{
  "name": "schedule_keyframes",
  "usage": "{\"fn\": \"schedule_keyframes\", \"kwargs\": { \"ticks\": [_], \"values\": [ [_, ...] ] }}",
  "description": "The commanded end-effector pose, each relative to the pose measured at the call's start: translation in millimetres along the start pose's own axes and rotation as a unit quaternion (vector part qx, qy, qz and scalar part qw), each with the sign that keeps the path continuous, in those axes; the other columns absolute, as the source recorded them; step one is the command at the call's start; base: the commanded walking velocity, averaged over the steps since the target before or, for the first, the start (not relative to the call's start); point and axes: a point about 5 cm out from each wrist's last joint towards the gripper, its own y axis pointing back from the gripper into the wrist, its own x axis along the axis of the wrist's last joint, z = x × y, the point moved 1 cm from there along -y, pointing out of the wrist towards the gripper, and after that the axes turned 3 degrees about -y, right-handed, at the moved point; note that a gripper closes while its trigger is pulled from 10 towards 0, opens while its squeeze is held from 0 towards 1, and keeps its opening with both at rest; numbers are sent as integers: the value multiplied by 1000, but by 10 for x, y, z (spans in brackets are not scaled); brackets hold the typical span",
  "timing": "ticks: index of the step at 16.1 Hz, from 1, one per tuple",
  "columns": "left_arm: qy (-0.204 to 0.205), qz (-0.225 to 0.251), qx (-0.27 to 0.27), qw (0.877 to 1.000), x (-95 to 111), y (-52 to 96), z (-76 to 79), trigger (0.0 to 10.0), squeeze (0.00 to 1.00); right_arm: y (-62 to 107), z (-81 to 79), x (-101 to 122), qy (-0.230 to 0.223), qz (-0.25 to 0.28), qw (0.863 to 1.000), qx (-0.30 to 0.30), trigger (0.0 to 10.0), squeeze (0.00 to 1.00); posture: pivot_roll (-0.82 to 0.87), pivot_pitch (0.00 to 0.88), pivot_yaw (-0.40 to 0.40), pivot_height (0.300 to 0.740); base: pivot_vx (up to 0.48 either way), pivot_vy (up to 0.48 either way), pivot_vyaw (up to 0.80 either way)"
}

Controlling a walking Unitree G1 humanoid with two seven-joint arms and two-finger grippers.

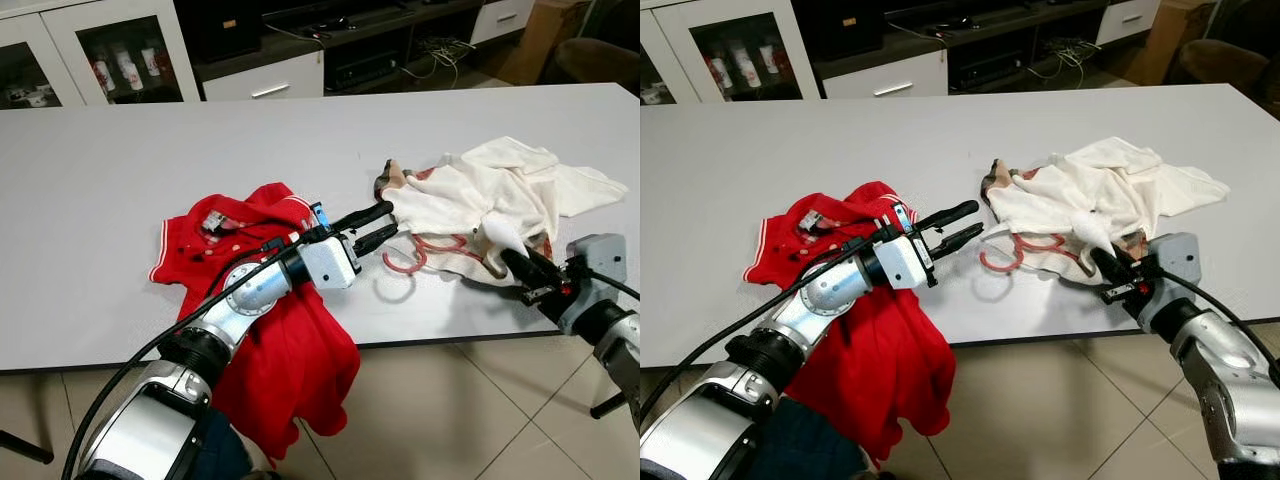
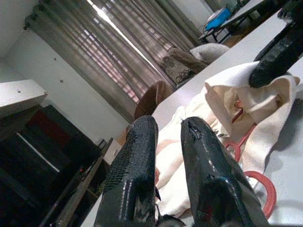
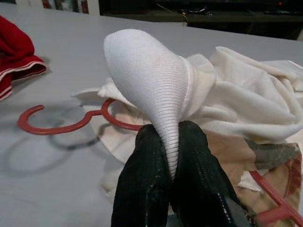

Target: Hang hanger

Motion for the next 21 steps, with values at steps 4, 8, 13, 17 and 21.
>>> {"fn": "schedule_keyframes", "kwargs": {
  "ticks": [4, 8, 13, 17, 21],
  "values": [
    [-3, -3, -3, 1000, -9, -15, 15, 10000, 0, 103, -44, 104, 16, -4, 999, 33, 10000, 1000, -20, 55, 46, 740, 0, 0, 0],
    [0, -8, -5, 1000, -24, -11, -1, 10000, 0, 341, -36, 123, 36, -32, 995, 86, 10000, 0, -18, 69, 56, 740, 0, 0, 0],
    [4, -9, -4, 1000, -27, -7, 47, 10000, 0, 545, -193, 169, 13, -32, 984, 176, 10000, 1000, -22, 90, 44, 740, 0, 0, 0],
    [4, -10, 1, 1000, -28, 2, 47, 10000, 0, 514, 44, -19, 9, -72, 992, 101, 10000, 514, -18, 92, 36, 740, 0, 0, 0],
    [2, -13, 4, 1000, -39, 29, 42, 10000, 0, 416, 535, 126, 25, -29, 994, -98, 10000, 482, -17, 93, 33, 740, 0, 0, 0]
  ]
}}
